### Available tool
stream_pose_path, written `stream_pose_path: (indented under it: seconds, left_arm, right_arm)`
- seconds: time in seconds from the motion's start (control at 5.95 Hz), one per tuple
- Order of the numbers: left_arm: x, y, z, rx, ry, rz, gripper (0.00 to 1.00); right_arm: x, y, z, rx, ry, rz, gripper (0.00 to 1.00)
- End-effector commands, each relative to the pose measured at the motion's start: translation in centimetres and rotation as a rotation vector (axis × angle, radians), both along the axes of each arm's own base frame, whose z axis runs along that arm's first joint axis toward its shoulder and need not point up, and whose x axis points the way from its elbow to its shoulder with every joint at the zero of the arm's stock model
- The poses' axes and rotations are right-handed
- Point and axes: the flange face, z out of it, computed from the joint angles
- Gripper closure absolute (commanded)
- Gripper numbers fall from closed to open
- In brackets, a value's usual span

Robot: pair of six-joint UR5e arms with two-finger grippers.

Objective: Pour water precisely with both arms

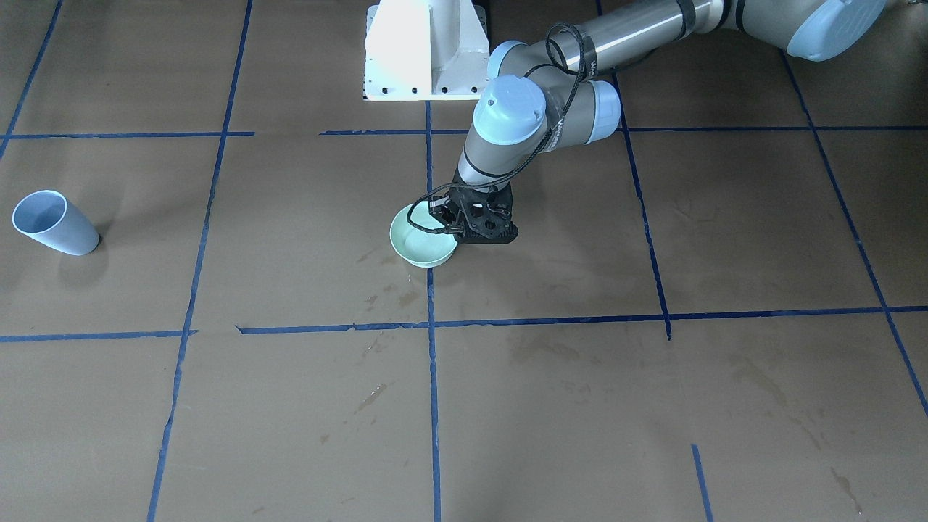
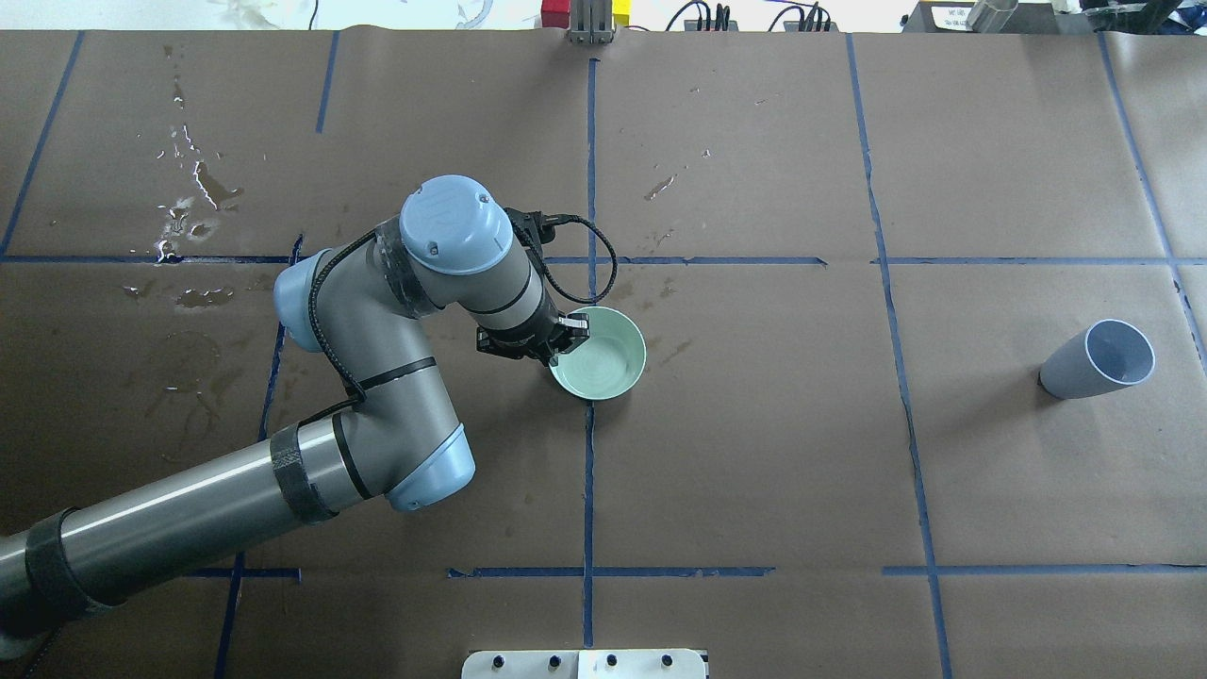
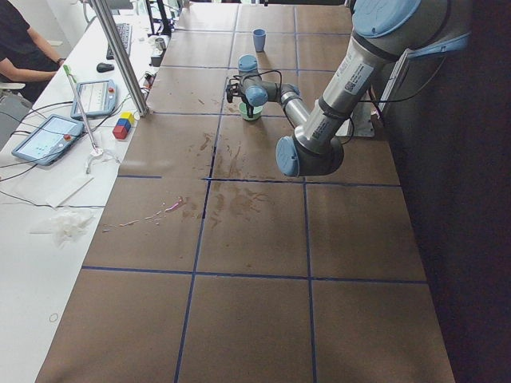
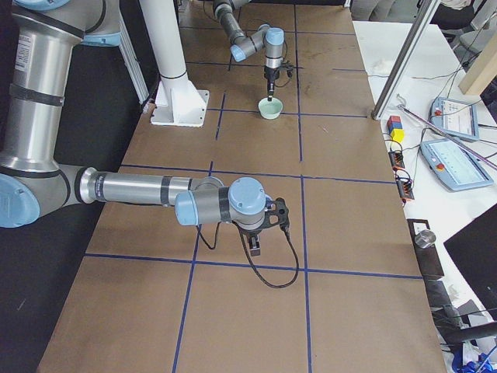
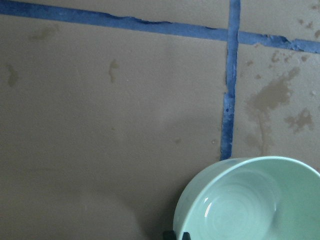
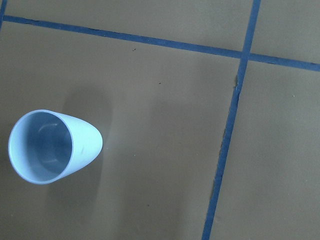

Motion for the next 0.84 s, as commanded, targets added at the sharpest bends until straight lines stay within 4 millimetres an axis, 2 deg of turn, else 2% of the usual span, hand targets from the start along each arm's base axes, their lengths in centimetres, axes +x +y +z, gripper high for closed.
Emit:
stream_pose_path:
  seconds: [0.0,0.17,0.34,0.5,0.67]
  left_arm:
    - [0.0,0.0,-0.1,0.003,0.003,0.002,0.54]
    - [-0.4,0.0,-0.4,0.007,0.007,-0.002,0.25]
    - [-2.2,-0.1,-2.3,0.029,0.045,-0.016,0.17]
    - [-5.5,0.7,-2.2,0.045,0.077,-0.032,0.16]
    - [-7.9,1.6,-1.6,0.057,0.094,-0.041,0.16]
  right_arm:
    - [0.0,-0.1,0.0,0.000,0.002,0.000,0.00]
    - [-0.4,-0.3,-0.2,0.005,0.002,-0.009,0.00]
    - [-0.7,-0.4,-0.3,0.007,0.002,-0.017,0.00]
    - [-1.3,-0.5,-0.5,0.002,0.004,-0.022,0.00]
    - [-2.6,-0.6,-0.8,-0.107,-0.003,0.037,0.00]
